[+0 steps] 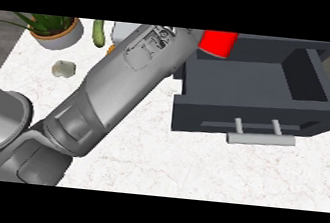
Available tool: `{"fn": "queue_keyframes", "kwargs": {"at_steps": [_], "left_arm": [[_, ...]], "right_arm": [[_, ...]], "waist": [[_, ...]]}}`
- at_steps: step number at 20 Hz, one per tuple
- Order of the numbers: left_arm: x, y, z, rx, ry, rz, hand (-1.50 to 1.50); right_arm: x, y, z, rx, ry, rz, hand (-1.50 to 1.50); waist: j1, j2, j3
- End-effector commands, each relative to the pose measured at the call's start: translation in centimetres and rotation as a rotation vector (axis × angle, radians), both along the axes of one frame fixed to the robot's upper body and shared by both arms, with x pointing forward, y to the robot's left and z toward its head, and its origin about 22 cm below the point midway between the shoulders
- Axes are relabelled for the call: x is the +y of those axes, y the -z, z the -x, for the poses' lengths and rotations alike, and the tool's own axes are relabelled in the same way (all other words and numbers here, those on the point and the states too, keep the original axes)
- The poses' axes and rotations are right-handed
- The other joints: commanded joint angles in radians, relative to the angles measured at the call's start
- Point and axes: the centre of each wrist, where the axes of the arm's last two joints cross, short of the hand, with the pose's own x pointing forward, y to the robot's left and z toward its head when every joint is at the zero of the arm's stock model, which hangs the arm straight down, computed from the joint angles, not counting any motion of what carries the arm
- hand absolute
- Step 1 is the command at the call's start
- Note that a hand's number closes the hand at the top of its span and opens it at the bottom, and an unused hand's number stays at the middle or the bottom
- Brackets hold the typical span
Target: Pick up the can, place it into the drawer and close the drawer
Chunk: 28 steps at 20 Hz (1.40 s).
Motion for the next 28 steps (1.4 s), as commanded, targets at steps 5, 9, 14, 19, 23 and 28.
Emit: {"fn": "queue_keyframes", "kwargs": {"at_steps": [5, 9, 14, 19, 23, 28], "left_arm": [[-0.1, 1.8, -1.2, 0.000, -0.023, -0.055, 1.50], [-0.2, 1.4, -1.6, 0.032, -0.030, -0.058, 1.50], [-0.4, 3.0, -1.3, 0.005, -0.073, -0.088, 1.50], [-0.8, 3.0, -1.2, -0.022, -0.090, -0.110, 1.50], [-0.4, 4.5, -1.3, -0.028, -0.086, -0.146, 1.50], [-0.1, 5.8, -1.3, -0.051, -0.116, -0.198, 1.50]], "right_arm": [[-0.3, -1.2, -0.9, -0.006, -0.003, 0.012, -1.50], [0.4, 0.1, -1.4, 0.006, -0.008, 0.017, -1.50], [2.3, -0.4, -1.7, -0.027, -0.017, -0.005, -1.50], [1.3, 0.2, -2.2, -0.021, -0.027, 0.007, -1.50], [0.3, 0.4, -2.4, -0.036, -0.015, -0.006, -1.50], [0.9, -0.6, -3.5, -0.034, -0.036, 0.018, -1.50]], "waist": [[-0.019, 0.007, 0.001], [-0.024, 0.009, 0.001], [-0.046, 0.011, 0.001], [-0.064, 0.016, 0.002], [-0.057, 0.014, 0.002], [-0.076, 0.022, 0.002]]}}
